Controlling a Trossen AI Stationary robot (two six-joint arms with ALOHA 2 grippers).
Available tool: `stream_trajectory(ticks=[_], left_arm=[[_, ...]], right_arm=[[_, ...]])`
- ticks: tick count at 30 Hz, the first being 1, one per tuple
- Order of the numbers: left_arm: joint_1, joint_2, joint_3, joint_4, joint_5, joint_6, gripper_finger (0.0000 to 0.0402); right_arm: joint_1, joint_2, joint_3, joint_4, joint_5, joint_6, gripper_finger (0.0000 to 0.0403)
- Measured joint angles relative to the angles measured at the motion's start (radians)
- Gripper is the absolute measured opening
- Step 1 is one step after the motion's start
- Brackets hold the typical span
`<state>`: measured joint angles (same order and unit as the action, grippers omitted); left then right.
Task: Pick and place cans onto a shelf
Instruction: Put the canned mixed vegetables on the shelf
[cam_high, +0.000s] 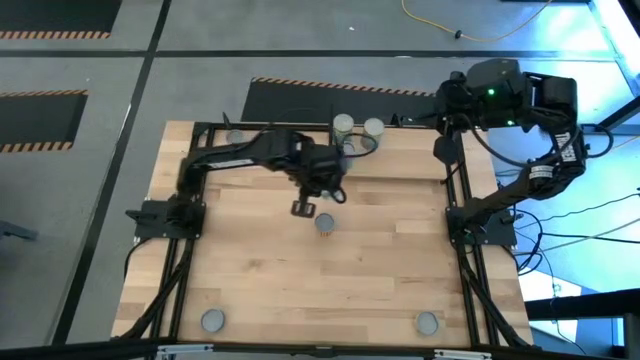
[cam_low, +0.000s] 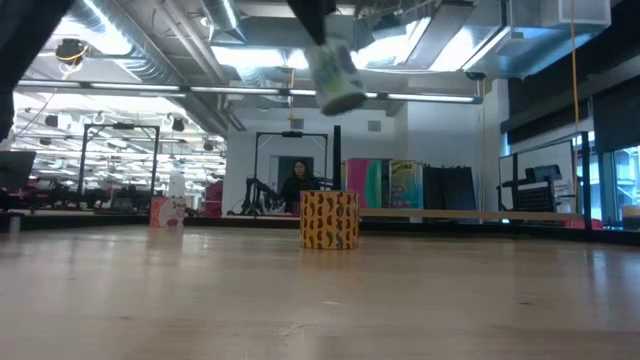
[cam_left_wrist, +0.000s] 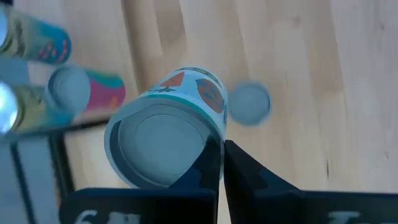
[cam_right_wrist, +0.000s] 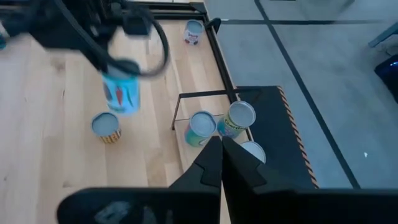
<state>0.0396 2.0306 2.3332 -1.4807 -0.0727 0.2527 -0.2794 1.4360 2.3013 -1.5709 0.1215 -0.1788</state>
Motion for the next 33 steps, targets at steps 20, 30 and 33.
stream_trajectory(ticks=[20, 30, 33], left_arm=[[-0.023, 0.306, 0.009, 0.210, 0.111, 0.099, 0.0000], [-0.034, 0.373, 0.010, 0.226, 0.114, 0.106, 0.0000], [-0.034, 0.381, 0.010, 0.228, 0.117, 0.101, 0.0004]], right_arm=[[0.000, -0.030, 0.000, 0.000, -0.027, 0.015, 0.0006], [0.000, -0.030, 0.000, 0.000, -0.027, 0.013, 0.0006], [0.000, -0.030, 0.000, 0.000, -0.028, 0.013, 0.0006]])
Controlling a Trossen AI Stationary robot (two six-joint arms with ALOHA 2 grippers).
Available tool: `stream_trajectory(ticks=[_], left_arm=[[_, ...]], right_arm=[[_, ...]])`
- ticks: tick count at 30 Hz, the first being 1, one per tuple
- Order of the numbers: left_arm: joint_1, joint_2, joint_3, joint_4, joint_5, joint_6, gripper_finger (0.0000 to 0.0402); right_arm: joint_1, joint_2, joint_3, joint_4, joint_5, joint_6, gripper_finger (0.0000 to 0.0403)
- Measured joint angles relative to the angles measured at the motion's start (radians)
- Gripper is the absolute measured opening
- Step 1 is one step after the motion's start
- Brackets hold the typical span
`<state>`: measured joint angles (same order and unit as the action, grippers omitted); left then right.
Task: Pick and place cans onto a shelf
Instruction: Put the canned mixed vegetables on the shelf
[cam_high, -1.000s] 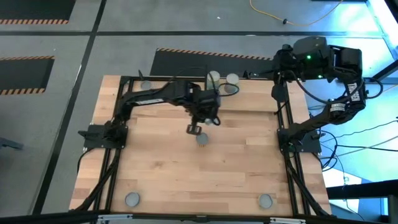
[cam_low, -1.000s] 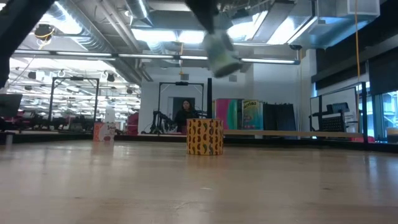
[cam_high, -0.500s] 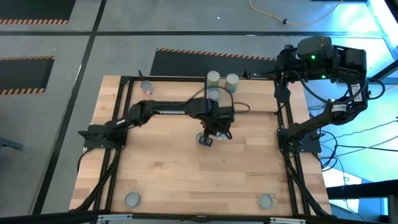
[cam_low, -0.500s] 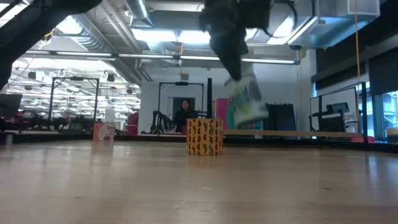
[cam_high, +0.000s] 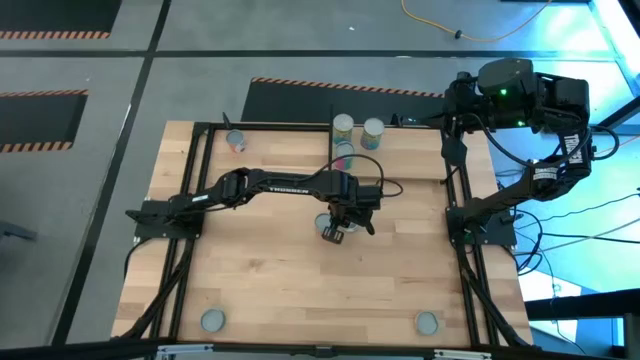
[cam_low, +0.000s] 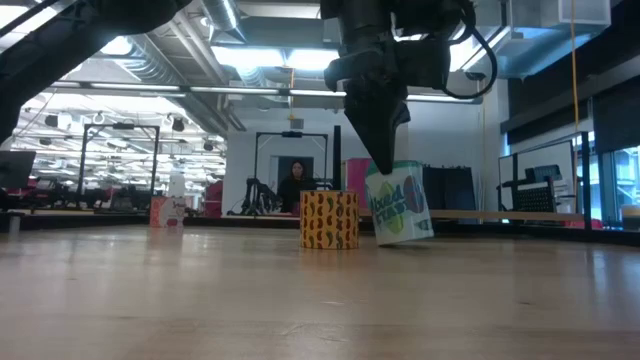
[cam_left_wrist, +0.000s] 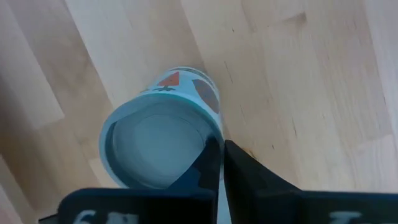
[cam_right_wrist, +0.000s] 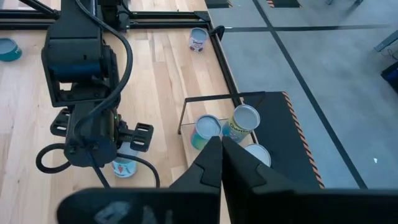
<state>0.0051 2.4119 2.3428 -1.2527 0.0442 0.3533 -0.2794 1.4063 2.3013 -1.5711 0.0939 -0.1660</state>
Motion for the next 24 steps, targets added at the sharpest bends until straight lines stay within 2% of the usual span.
stream_trajectory(ticks=[5, 13, 19, 24], left_arm=[[0.000, -0.001, 0.000, 0.005, 0.011, -0.003, 0.0024], [-0.007, -0.001, 0.000, 0.034, -0.031, -0.004, 0.0047], [-0.025, -0.002, 0.011, 0.029, -0.123, -0.007, 0.0050], [-0.036, -0.051, 0.009, 0.023, -0.198, -0.013, 0.0047]], right_arm=[[0.000, 0.000, 0.000, 0.000, 0.000, 0.000, 0.0006], [0.000, 0.000, 0.000, 0.000, 0.000, 0.002, 0.0006], [0.000, 0.000, 0.000, 0.000, 0.000, 0.001, 0.0006], [0.000, 0.000, 0.001, 0.000, 0.000, 0.002, 0.0006]])
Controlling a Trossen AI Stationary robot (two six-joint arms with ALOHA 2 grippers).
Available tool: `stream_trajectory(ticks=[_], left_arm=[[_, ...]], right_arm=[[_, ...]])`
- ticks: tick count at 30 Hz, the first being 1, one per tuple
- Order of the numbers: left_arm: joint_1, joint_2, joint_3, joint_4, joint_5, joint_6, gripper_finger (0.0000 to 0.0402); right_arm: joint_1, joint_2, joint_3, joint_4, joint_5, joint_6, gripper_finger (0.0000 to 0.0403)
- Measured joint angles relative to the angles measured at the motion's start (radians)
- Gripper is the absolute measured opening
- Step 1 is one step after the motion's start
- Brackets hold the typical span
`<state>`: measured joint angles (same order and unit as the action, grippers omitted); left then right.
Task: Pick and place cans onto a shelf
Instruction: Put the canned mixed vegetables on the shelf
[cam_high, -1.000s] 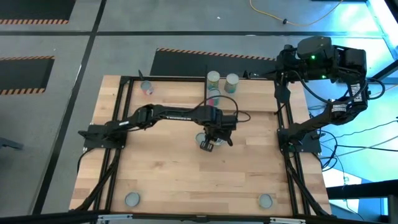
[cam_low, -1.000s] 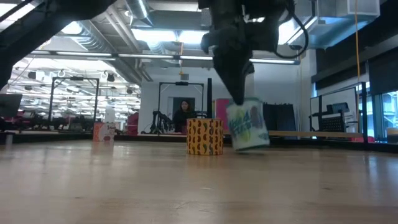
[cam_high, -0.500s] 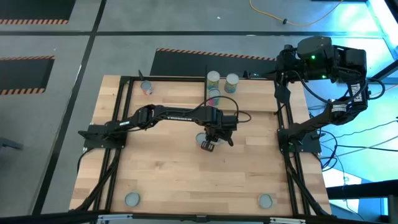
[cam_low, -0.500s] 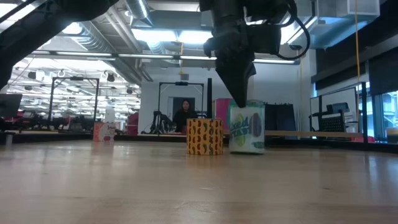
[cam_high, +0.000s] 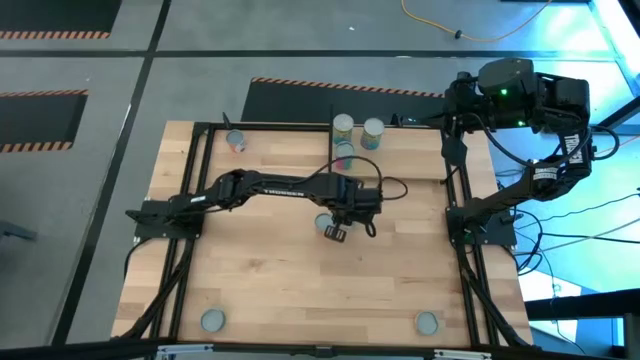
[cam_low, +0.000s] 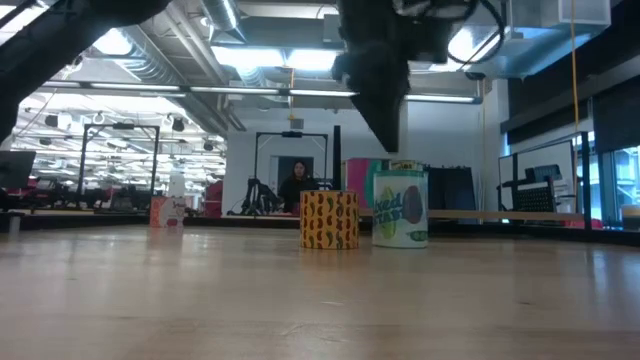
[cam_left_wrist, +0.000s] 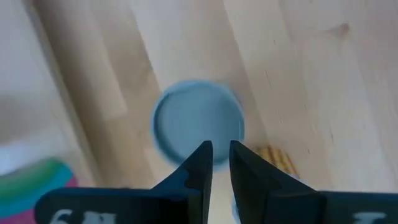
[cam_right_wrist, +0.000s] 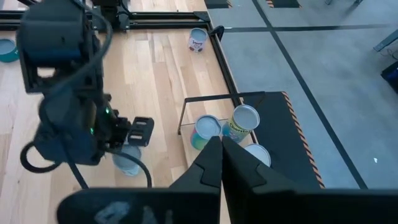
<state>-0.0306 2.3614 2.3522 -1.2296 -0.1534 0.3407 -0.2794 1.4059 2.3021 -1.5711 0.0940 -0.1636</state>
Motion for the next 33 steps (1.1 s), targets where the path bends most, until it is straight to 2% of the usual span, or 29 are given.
stream_trajectory(ticks=[6, 12, 15, 23, 30, 33], left_arm=[[-0.014, -0.103, 0.007, -0.017, -0.005, -0.130, 0.0050], [-0.022, -0.284, 0.003, -0.048, -0.006, -0.279, 0.0050], [-0.023, -0.381, 0.003, -0.070, -0.025, -0.284, 0.0050], [-0.027, -0.615, 0.003, -0.160, -0.073, -0.338, 0.0050], [-0.030, -0.750, 0.003, -0.208, -0.129, -0.360, 0.0051], [-0.030, -0.784, 0.003, -0.239, -0.157, -0.358, 0.0051]], right_arm=[[0.000, -0.002, 0.000, 0.000, -0.005, 0.009, 0.0006], [0.001, 0.007, -0.039, 0.000, -0.046, 0.057, 0.0006], [0.003, 0.014, -0.095, 0.001, -0.070, 0.063, 0.0006], [0.010, 0.035, -0.318, -0.001, -0.108, 0.218, 0.0006], [0.012, 0.088, -0.476, 0.074, -0.130, 0.342, 0.0017], [0.012, 0.116, -0.528, 0.139, -0.186, 0.334, 0.0033]])
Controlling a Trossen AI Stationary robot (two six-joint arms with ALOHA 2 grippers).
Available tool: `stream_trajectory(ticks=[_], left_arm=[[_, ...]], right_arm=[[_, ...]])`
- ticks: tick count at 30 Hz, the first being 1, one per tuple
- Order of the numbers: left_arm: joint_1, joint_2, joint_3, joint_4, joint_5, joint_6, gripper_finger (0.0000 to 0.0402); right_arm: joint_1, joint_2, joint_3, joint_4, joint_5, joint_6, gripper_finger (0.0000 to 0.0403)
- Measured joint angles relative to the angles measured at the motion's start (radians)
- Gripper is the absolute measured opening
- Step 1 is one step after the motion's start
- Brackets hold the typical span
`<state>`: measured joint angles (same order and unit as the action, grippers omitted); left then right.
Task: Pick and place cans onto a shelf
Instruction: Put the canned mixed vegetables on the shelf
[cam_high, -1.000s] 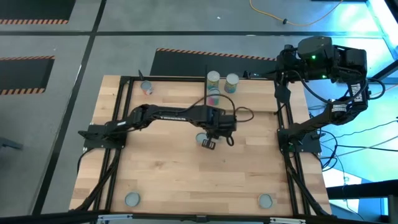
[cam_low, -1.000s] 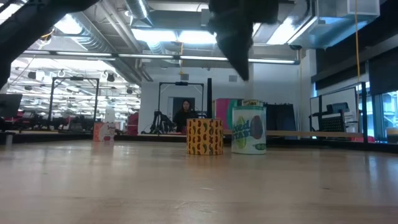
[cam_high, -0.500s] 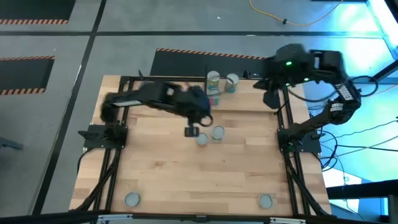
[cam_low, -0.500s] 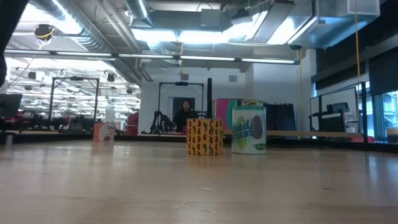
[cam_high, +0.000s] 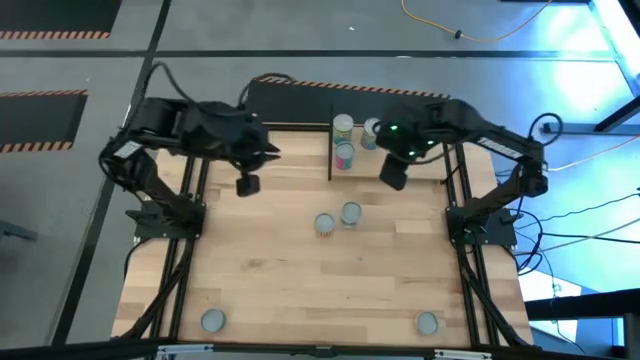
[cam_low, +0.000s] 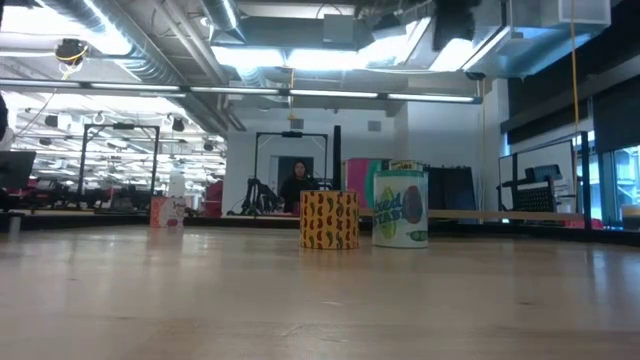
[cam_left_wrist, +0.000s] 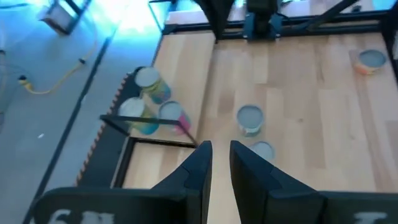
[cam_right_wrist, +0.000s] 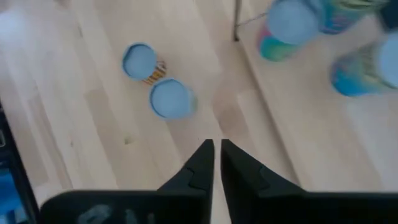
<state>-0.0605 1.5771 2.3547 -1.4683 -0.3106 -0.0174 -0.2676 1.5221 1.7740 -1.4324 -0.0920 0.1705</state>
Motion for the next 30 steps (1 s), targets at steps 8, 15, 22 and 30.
stream_trajectory(ticks=[8, 15, 22, 30], left_arm=[[0.000, -0.054, 0.000, -0.053, -0.042, 0.001, 0.0051], [0.000, -0.062, 0.000, -0.067, -0.046, 0.001, 0.0051], [0.000, -0.061, 0.000, -0.067, -0.046, 0.001, 0.0050], [0.000, -0.061, 0.000, -0.066, -0.044, 0.001, 0.0050]], right_arm=[[0.000, 0.113, -0.081, 0.101, -0.049, 0.038, 0.0073], [0.000, 0.237, -0.095, 0.109, -0.100, 0.113, 0.0075], [0.018, 0.342, -0.095, 0.144, -0.166, 0.085, 0.0075], [0.032, 0.424, -0.095, 0.160, -0.164, 0.048, 0.0075]])
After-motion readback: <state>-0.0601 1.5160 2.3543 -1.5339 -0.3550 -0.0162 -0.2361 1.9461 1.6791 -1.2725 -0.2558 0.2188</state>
